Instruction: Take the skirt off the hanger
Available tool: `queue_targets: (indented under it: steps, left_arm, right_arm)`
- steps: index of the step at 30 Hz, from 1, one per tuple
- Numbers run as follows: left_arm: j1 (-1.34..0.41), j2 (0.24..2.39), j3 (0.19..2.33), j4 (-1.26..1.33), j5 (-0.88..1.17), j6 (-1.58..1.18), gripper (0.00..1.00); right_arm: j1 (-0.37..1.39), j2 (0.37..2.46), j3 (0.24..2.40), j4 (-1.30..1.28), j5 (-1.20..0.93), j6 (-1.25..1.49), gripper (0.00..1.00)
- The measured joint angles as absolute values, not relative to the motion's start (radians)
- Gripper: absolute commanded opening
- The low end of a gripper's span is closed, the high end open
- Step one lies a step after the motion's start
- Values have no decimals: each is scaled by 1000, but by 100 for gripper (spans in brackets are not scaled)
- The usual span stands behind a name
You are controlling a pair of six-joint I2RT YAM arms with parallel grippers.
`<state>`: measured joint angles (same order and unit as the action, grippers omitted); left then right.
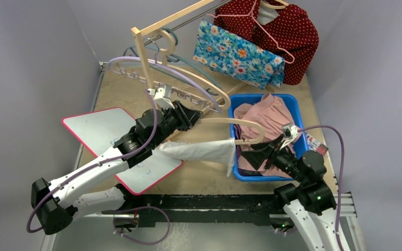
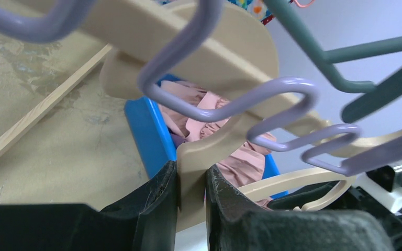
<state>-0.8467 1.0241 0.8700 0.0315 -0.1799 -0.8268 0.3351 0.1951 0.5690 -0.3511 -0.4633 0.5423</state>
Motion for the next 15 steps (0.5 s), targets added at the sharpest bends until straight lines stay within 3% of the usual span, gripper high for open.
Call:
queue_targets:
  steps: [5, 8, 15]
  left_arm:
    - [-846, 1024, 884, 27, -186, -828, 0]
    - [-846, 1024, 886, 25, -187, -828, 0]
    - [-846, 1024, 887, 17, -200, -827, 0]
  right_arm:
    - [335, 224, 494, -191, -518, 550, 63]
    - [335, 273, 455, -57, -563, 569, 51]
    - [336, 389, 304, 221, -700, 676, 47]
